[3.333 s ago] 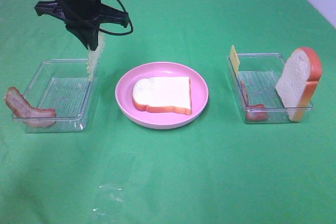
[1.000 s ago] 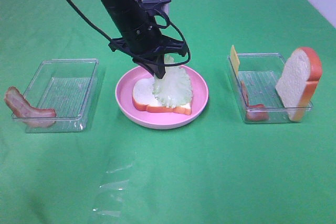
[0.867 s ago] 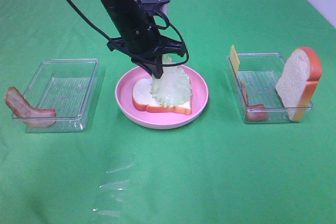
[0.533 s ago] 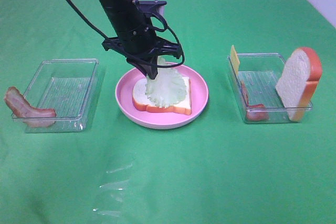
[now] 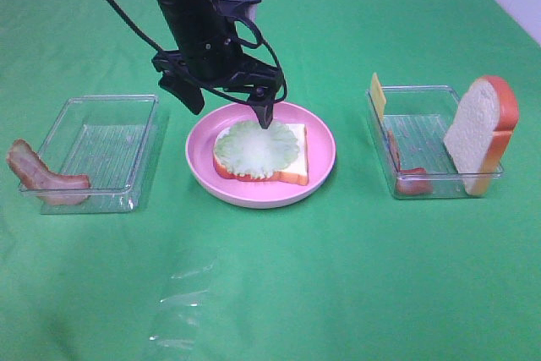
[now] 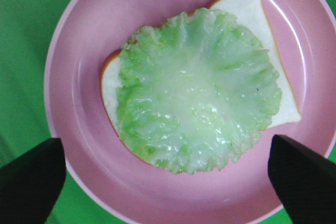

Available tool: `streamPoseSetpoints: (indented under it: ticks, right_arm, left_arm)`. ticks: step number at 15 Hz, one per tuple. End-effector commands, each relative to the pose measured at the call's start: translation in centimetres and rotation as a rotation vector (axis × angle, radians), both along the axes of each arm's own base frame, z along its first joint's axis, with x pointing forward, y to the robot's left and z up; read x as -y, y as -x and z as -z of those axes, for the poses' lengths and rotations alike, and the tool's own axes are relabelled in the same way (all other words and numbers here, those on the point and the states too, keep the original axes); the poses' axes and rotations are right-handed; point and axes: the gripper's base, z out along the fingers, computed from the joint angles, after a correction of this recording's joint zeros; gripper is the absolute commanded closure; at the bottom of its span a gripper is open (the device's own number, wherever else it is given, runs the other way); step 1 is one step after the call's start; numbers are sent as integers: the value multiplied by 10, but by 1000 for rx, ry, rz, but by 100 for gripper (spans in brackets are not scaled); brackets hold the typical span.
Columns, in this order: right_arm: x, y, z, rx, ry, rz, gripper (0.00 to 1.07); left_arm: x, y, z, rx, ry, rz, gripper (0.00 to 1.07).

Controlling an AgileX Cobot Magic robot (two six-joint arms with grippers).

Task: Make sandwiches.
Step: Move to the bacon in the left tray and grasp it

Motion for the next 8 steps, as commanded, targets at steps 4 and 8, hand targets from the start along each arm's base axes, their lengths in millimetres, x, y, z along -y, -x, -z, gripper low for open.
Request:
streamPoseSetpoints:
  ticks: [4, 8]
  right_arm:
    - [0, 0, 1, 11, 6, 1, 9]
    - [0, 0, 1, 11, 6, 1, 9]
  left_arm:
    - [-25, 15, -43, -49, -106, -2, 5]
    - [-90, 25, -50, -146, -195, -111, 6]
